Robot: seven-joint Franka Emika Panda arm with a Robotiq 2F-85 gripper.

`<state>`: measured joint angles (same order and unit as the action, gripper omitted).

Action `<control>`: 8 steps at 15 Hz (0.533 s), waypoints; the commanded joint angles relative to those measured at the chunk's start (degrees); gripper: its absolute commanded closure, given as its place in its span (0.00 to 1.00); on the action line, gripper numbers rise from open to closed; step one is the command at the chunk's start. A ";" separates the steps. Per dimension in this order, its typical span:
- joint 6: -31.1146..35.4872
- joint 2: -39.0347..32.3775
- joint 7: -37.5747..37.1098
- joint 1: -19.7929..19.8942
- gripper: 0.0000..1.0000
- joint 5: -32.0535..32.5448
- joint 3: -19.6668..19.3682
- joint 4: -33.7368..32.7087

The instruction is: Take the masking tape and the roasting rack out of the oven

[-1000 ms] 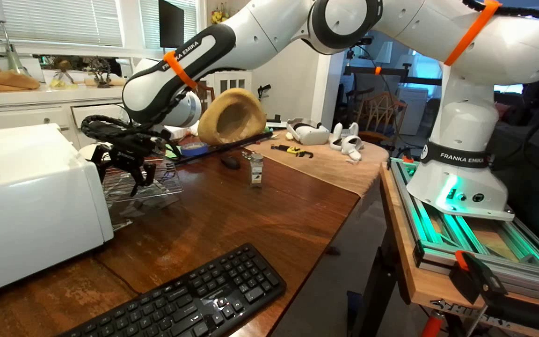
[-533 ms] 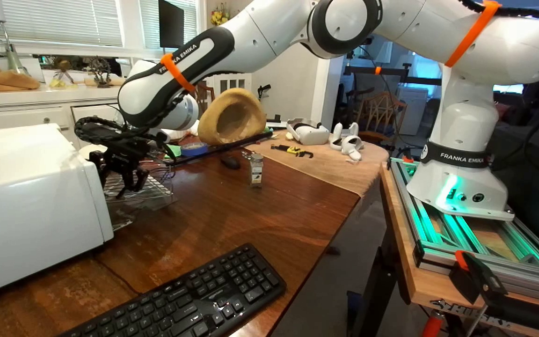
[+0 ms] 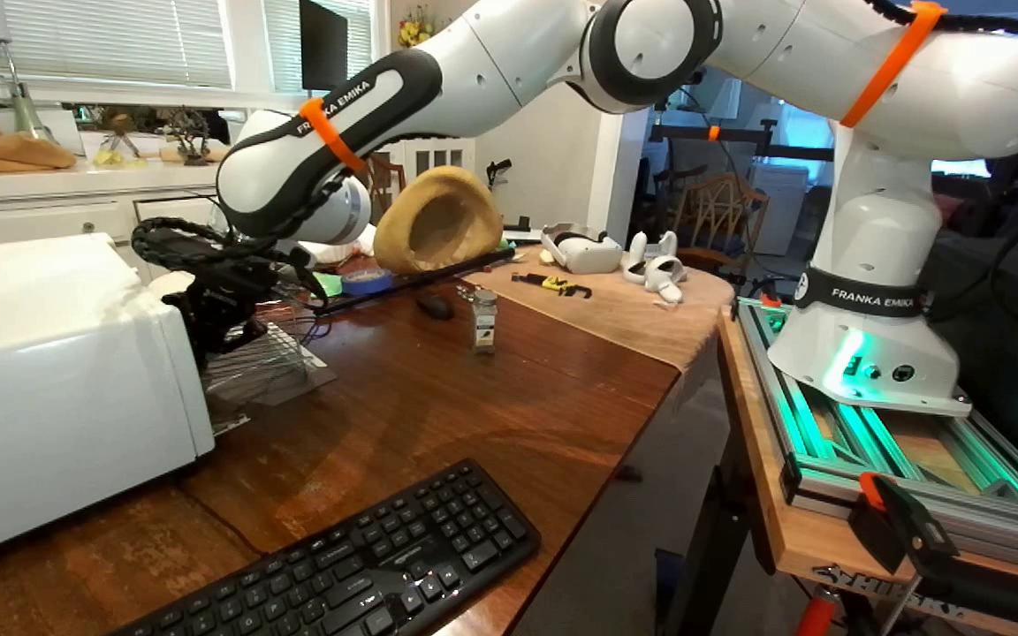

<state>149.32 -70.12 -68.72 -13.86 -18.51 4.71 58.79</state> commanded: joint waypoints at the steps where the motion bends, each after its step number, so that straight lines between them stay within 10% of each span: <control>1: -5.47 2.47 5.71 2.18 1.00 -0.29 3.29 2.84; 8: -16.28 7.44 13.20 5.66 1.00 0.24 3.75 7.68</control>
<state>137.37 -66.43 -57.99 -9.01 -18.54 9.62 61.93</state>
